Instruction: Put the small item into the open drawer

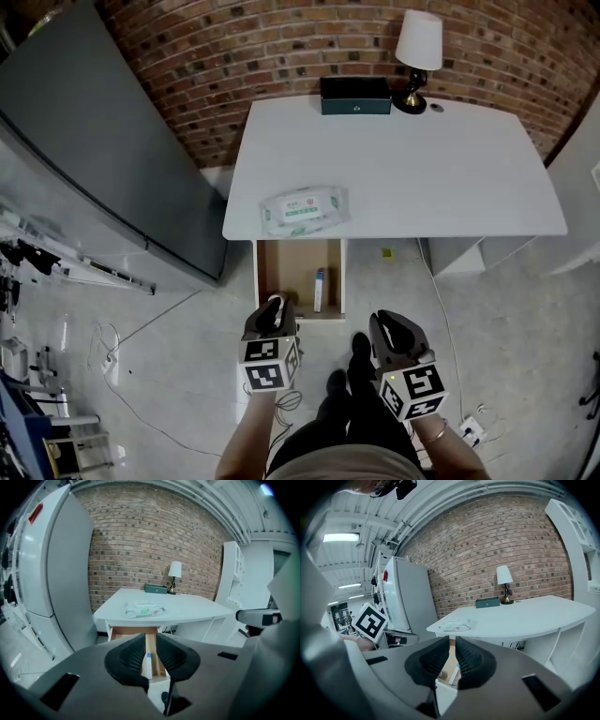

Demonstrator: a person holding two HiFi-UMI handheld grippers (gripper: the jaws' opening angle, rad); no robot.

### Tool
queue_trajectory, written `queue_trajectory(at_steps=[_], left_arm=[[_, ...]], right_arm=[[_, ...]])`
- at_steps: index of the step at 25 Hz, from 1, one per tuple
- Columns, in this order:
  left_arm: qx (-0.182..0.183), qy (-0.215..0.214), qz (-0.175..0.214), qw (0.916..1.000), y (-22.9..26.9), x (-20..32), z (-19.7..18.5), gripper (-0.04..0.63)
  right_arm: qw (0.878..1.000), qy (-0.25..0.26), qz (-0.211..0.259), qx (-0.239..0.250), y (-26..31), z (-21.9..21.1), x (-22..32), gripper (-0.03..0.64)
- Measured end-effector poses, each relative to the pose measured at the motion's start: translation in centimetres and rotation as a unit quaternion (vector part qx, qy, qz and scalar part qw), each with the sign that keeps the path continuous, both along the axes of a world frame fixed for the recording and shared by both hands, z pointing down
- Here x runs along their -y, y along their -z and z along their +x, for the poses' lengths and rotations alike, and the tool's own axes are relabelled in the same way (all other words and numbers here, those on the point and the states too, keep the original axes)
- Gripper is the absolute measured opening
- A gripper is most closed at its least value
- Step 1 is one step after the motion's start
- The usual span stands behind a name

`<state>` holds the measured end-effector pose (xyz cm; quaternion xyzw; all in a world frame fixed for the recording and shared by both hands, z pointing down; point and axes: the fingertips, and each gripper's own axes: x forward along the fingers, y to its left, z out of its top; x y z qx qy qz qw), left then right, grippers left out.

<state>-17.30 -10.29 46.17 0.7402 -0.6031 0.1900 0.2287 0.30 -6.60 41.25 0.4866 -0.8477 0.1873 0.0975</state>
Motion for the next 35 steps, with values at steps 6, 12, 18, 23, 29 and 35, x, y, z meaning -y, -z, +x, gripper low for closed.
queue_trajectory(at_steps=[6, 12, 18, 23, 29, 35], left_arm=[[-0.01, -0.007, 0.044, 0.999, 4.1, -2.8, -0.8, 0.071], [-0.009, -0.014, 0.077, 0.9969, 6.9, -5.3, -1.6, 0.051], [-0.024, -0.018, 0.106, 0.9939, 9.2, -7.4, -2.3, 0.032], [-0.029, -0.02, 0.126, 0.9914, 10.5, -8.7, -2.6, 0.03], [-0.019, -0.022, 0.14, 0.9898, 11.3, -9.3, -3.0, 0.029], [-0.015, -0.02, 0.135, 0.9905, 10.9, -9.6, -3.2, 0.031]], right_arm=[[1.0, -0.014, 0.017, 0.002, 1.8, 0.2, -2.0, 0.03], [0.999, -0.019, 0.03, 0.007, 3.2, -0.5, -4.0, 0.023], [0.999, -0.021, 0.041, 0.006, 4.4, -1.1, -5.3, 0.008], [0.999, -0.018, 0.05, 0.003, 4.9, -1.2, -6.1, -0.005], [0.998, -0.018, 0.053, 0.004, 5.5, -1.0, -6.6, -0.005], [0.999, -0.018, 0.049, 0.0, 5.4, -0.8, -6.8, -0.005]])
